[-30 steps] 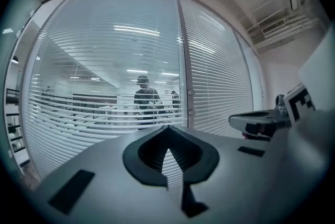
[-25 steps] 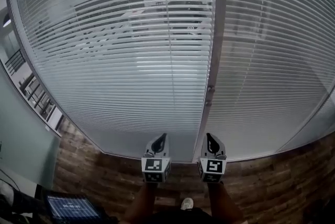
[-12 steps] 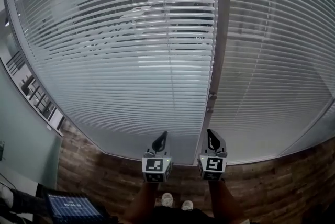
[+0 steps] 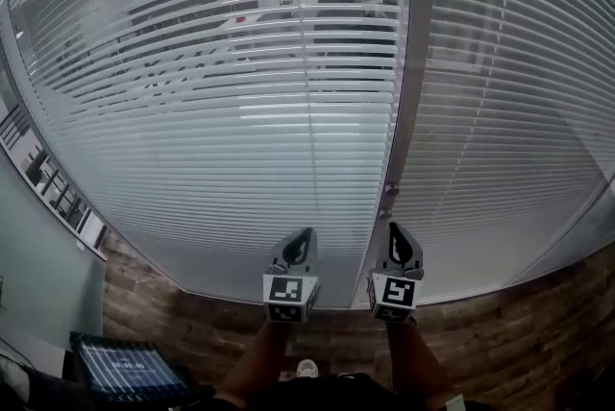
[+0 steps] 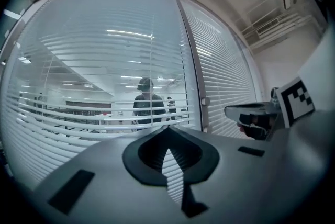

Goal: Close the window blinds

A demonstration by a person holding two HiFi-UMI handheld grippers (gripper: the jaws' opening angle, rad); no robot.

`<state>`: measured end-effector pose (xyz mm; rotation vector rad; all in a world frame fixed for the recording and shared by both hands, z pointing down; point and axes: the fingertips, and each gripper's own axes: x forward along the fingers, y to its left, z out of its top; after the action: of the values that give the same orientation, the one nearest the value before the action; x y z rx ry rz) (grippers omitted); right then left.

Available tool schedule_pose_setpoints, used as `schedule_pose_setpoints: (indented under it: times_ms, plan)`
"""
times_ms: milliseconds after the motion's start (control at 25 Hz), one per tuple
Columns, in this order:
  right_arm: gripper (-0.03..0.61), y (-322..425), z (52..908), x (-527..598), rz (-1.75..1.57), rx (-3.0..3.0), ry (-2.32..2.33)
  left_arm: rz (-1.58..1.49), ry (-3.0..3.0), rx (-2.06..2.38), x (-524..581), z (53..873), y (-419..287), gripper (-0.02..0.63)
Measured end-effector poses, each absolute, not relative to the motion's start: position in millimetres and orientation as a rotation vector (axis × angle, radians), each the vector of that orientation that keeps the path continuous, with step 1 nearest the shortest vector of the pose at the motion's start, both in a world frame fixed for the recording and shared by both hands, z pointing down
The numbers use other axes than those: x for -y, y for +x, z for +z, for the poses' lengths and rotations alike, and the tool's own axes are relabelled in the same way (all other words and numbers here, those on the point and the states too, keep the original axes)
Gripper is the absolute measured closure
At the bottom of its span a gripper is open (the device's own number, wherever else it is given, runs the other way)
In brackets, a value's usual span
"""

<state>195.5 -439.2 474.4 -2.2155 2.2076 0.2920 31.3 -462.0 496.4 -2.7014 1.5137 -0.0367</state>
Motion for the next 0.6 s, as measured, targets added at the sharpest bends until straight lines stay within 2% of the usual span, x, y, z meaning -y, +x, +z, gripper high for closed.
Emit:
schedule_pose_setpoints:
  times_ms: [440, 600]
  plan:
    - [0.57, 199.0, 459.9, 465.7, 0.306, -2.203, -2.265, -0.083, -2.753, -1.382, 483.6, 493.5, 53.8, 0.621]
    - [0.508, 195.3, 455.6, 479.5, 0.324, -2.185, -2.265, -0.079, -2.784, -1.373, 493.9, 496.9, 50.4, 0.62]
